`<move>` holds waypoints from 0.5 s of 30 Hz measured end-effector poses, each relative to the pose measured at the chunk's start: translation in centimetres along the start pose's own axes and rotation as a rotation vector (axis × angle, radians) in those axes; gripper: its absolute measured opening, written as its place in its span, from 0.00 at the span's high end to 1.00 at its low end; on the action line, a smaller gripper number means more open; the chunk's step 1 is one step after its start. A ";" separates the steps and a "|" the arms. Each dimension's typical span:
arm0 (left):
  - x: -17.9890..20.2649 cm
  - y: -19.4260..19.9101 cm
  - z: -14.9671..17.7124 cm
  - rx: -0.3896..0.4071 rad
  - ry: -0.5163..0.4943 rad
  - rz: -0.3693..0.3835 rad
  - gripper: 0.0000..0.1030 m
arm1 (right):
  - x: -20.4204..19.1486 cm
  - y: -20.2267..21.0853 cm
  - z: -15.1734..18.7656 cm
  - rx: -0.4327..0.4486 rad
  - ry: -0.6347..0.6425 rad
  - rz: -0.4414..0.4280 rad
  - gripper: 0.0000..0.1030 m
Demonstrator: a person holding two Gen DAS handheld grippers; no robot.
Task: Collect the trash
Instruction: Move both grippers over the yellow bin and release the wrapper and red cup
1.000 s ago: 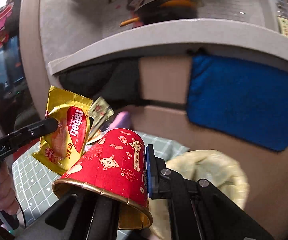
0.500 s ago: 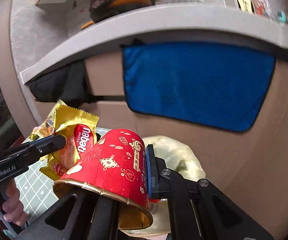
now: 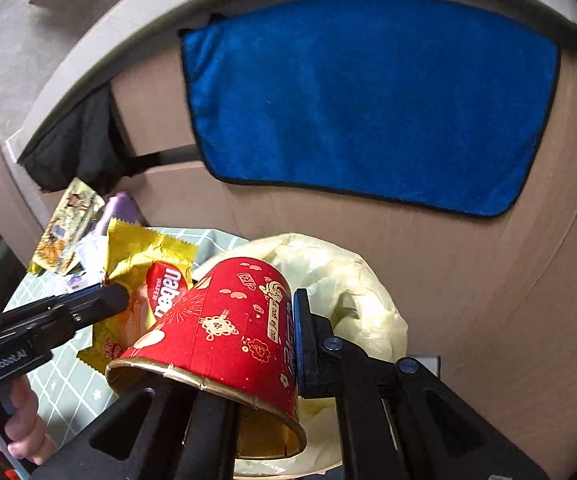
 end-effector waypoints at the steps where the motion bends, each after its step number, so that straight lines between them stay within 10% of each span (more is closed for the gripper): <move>1: -0.2 -0.1 0.0 -0.005 0.009 0.009 0.64 | 0.2 -0.3 0.1 -0.011 -0.008 0.012 0.90; 15: -2.1 1.6 1.0 0.003 0.073 -0.009 0.61 | 0.1 -2.2 1.7 -0.165 0.011 0.119 0.73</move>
Point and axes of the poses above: each gripper's, at about its wrist camera, not at the fingertips, and y roughly against the way its jaws point, x to its right, z to its underside, the point moved 5 cm from there along -y, roughly the way its jaws point, and after that the axes turned 15 degrees about -x, right-handed, at the moved point
